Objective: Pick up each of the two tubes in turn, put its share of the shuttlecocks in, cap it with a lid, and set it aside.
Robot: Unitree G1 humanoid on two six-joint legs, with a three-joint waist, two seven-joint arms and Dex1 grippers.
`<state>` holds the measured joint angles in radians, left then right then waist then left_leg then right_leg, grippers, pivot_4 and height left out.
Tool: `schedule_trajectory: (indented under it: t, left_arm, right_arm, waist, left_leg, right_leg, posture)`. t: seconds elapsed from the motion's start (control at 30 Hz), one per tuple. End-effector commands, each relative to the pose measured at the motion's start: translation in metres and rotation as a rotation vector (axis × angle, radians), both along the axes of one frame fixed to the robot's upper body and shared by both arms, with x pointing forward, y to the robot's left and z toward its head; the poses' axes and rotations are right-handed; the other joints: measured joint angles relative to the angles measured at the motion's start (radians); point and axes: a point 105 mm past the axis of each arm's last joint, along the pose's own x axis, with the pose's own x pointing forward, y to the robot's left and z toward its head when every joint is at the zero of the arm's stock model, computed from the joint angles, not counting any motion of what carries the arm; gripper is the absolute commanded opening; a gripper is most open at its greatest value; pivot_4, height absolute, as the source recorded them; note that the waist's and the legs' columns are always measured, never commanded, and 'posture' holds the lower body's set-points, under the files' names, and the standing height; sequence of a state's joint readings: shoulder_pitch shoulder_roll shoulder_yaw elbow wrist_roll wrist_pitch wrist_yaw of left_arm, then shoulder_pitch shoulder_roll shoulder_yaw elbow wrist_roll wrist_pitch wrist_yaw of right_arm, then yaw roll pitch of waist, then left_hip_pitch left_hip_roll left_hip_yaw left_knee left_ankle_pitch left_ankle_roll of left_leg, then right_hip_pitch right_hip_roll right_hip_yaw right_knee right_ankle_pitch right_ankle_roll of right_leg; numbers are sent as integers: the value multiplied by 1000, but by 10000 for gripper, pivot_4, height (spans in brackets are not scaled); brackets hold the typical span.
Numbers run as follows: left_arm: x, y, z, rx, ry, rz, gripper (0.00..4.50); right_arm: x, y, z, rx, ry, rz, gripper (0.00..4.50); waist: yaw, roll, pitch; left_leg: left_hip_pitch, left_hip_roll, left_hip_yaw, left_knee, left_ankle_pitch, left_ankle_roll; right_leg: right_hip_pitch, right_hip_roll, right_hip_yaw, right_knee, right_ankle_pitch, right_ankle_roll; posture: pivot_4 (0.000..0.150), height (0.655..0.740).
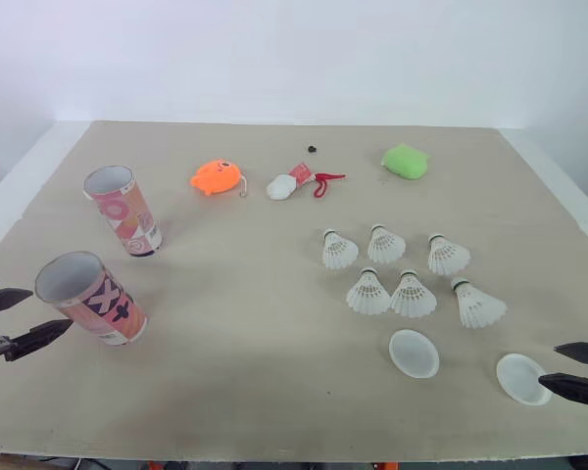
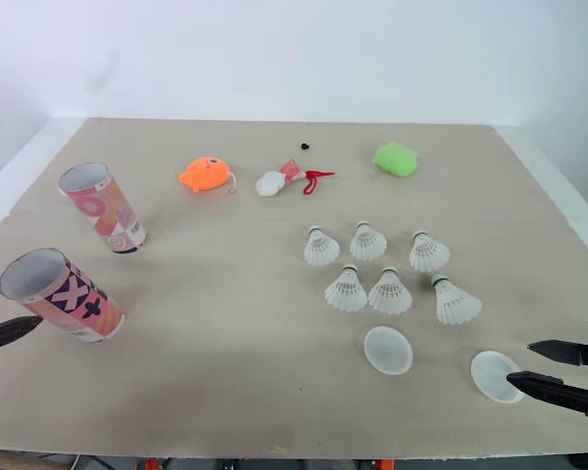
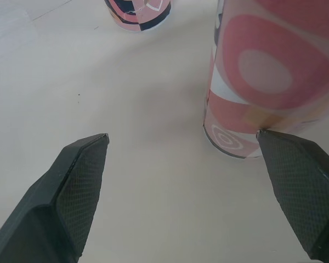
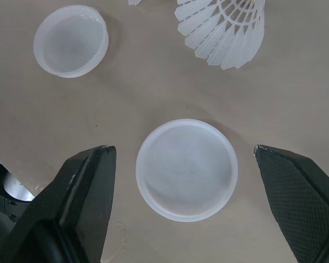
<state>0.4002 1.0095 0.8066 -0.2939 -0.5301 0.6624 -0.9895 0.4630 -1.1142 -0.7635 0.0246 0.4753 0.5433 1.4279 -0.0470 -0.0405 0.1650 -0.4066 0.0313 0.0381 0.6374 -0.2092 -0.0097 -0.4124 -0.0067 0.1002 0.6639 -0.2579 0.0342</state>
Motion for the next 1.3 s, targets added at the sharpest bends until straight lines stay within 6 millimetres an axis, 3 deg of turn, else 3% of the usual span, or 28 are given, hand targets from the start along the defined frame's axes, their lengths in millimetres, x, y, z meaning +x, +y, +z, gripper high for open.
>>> schedule_trajectory:
  t: [0.03, 0.63, 0.8, 0.93, 1.07, 1.17, 1.3]
  left_arm:
    - [2, -1, 6, 4, -22, -2, 45000]
    - [10, -5, 6, -14, -37, -7, 45000]
    - [-1, -4, -6, -14, -1, 4, 45000]
    - [-17, -5, -19, -37, 11, 18, 45000]
    - [-27, -3, -27, -39, -21, 47, 45000]
    - [-33, -16, -28, -93, -125, 44, 45000]
    - [-29, -28, -45, -128, -225, 94, 45000]
  right_arm:
    - [2, 3, 4, -9, -18, 9, 43260]
    - [10, 12, 8, -11, -31, 18, 43260]
    - [12, 30, 26, 16, -46, 109, 43260]
    - [27, 72, 60, 116, -170, 258, 43260]
    - [37, 118, 78, 200, -259, 421, 43260]
    - [49, 184, 86, 240, -376, 659, 43260]
    - [62, 226, 88, 307, -464, 797, 43260]
  waist:
    - [0, 0, 0]
    - [0, 0, 0]
    - [0, 0, 0]
    - [-2, 0, 0]
    - [-1, -2, 0]
    - [-1, -7, 0]
    - [0, -6, 1]
  left_leg:
    - [0, 0, 0, 0, 0, 0]
    - [2, 0, 0, 0, 0, 0]
    - [2, 0, 0, 0, 0, 0]
    - [2, 1, 0, 0, -1, 0]
    - [3, 1, 0, 1, -1, 0]
    - [3, 2, 0, 1, -1, 0]
    - [2, 2, 0, 1, -1, 0]
  right_leg:
    - [0, 0, 0, 0, 0, 0]
    - [2, 0, 0, 0, 0, 1]
    - [2, 0, 0, 0, 0, 1]
    - [2, 0, 1, 0, 0, 1]
    - [3, 0, 1, 0, 0, 0]
    - [3, 1, 0, 0, 0, 0]
    - [3, 0, 0, 0, 0, 0]
  posture:
    - [1500, 7400]
    - [1500, 7400]
    - [1500, 7400]
    - [1500, 7400]
    - [1500, 7400]
    - [1500, 7400]
    - [1500, 7400]
